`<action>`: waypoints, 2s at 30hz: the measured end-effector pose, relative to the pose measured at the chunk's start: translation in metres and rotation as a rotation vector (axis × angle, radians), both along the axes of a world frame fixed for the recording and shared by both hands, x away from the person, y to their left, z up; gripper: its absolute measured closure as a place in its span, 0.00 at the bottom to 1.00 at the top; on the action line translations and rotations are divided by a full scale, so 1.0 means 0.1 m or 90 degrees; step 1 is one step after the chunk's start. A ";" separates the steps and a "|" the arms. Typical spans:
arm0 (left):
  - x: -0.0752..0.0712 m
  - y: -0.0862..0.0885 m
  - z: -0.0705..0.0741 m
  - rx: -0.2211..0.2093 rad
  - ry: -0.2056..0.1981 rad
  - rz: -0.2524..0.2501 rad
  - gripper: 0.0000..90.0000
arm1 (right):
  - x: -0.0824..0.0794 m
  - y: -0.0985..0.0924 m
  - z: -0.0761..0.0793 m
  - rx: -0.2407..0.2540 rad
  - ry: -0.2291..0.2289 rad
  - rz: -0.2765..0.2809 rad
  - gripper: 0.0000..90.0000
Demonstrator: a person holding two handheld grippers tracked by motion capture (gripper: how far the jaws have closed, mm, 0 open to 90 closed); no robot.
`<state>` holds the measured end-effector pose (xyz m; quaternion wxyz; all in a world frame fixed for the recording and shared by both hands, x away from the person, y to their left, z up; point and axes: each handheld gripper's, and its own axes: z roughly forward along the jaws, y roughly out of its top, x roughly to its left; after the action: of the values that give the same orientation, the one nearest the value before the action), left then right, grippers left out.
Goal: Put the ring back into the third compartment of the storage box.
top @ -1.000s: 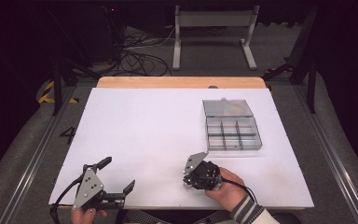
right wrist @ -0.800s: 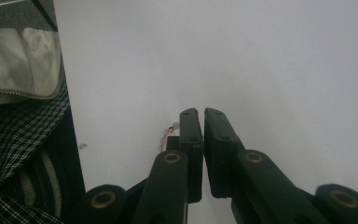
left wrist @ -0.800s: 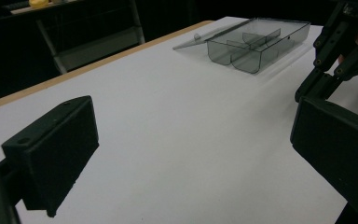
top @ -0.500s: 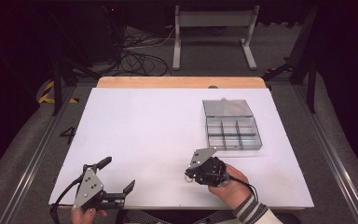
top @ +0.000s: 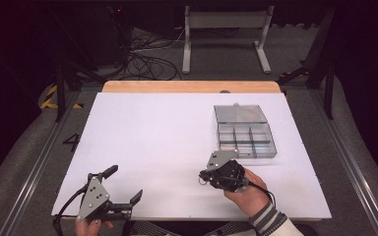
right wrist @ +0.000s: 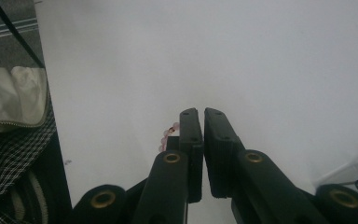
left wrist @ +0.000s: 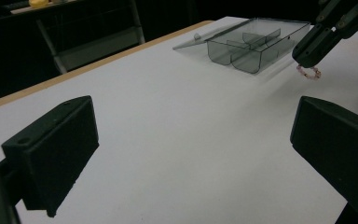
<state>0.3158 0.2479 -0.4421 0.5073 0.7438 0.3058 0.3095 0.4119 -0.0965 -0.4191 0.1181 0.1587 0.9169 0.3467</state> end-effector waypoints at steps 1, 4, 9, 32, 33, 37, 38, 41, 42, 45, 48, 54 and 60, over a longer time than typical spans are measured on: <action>0.00 0.00 0.00 0.000 0.000 0.000 0.01 | 0.00 0.00 0.00 0.003 -0.001 -0.003 0.96; 0.00 0.00 0.00 -0.001 0.000 0.000 0.01 | 0.01 -0.03 0.04 0.002 -0.007 -0.010 0.96; 0.00 0.00 0.00 -0.001 0.001 0.000 0.01 | 0.04 -0.08 0.11 -0.001 -0.016 -0.023 0.96; 0.00 0.00 0.00 -0.001 0.003 0.000 0.01 | 0.29 -0.40 0.39 -0.006 -0.037 -0.112 0.96; 0.00 0.00 0.00 -0.002 0.003 0.001 0.01 | 0.30 -0.42 0.40 -0.006 -0.038 -0.117 0.96; 0.00 0.00 0.00 -0.001 0.003 0.000 0.01 | 0.36 -0.48 0.44 -0.006 -0.039 -0.135 0.96; 0.00 0.00 0.00 -0.001 0.003 0.001 0.01 | 0.38 -0.50 0.45 -0.004 -0.041 -0.141 0.96; 0.00 0.00 0.00 -0.001 0.003 0.001 0.01 | 0.42 -0.55 0.47 -0.006 -0.040 -0.154 0.96; 0.00 0.00 0.00 -0.001 0.003 0.001 0.01 | 0.44 -0.56 0.48 -0.006 -0.041 -0.156 0.96; 0.00 0.00 0.00 -0.001 0.003 0.001 0.01 | 0.49 -0.60 0.49 -0.007 -0.040 -0.169 0.96; 0.00 0.00 0.00 -0.001 0.003 0.001 0.01 | 0.53 -0.65 0.50 -0.009 -0.038 -0.178 0.96; 0.00 0.00 0.00 -0.002 0.003 0.000 0.01 | 0.64 -0.75 0.51 -0.011 -0.035 -0.209 0.96; 0.01 0.01 0.01 0.005 -0.002 0.000 0.01 | 0.74 -0.87 0.50 -0.011 -0.028 -0.238 0.96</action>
<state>0.3163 0.2491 -0.4415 0.5051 0.7453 0.3038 0.3115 0.4857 -0.1831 -0.3686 0.2022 0.3178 0.8713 0.3145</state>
